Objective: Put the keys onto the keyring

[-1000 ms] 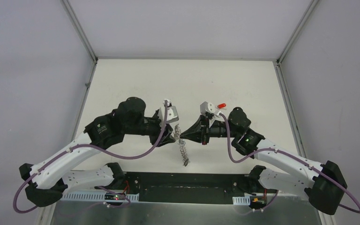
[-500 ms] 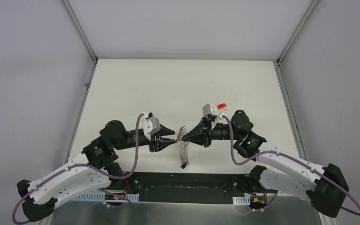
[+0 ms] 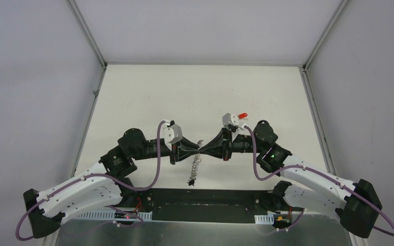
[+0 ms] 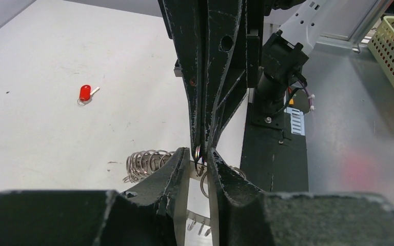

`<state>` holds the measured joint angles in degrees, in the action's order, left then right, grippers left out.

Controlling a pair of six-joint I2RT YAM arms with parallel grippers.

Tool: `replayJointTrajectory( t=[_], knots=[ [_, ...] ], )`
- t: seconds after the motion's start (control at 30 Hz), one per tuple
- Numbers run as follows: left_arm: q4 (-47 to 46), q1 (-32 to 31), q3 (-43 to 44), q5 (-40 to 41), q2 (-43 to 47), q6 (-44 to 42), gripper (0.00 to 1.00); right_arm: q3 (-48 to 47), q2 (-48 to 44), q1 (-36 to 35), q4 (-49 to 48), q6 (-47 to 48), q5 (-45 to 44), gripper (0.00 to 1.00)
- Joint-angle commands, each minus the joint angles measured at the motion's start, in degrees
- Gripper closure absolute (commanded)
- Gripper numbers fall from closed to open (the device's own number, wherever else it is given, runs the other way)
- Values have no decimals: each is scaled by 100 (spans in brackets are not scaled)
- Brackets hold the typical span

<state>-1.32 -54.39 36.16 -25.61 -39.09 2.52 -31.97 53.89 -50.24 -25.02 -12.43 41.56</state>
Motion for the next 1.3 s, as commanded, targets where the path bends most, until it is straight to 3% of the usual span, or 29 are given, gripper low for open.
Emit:
replayJointTrajectory(
  t=[0.0, 0.13, 0.33, 0.57, 1.1, 1.27],
  knots=[
    [-280, -27, 45, -189, -50, 43, 83, -47, -203, -30, -636, -74, 54, 100],
    [-130, -27, 66, -139, 3, -34, 84, -46, -203, -34, -636, -78, 54, 100],
    [105, -22, 52, 127, 276, -140, 70, -36, -188, -34, -636, -77, 28, 100],
    [106, -22, 26, 72, 349, -179, 82, -47, -160, -32, -684, -100, -5, 100],
    [193, -26, 97, -55, 75, -200, 85, -64, -133, -29, -720, -118, 43, 100],
    [145, -21, 172, -119, 44, -126, 96, -73, -109, -30, -724, -113, 87, 100]
  ],
)
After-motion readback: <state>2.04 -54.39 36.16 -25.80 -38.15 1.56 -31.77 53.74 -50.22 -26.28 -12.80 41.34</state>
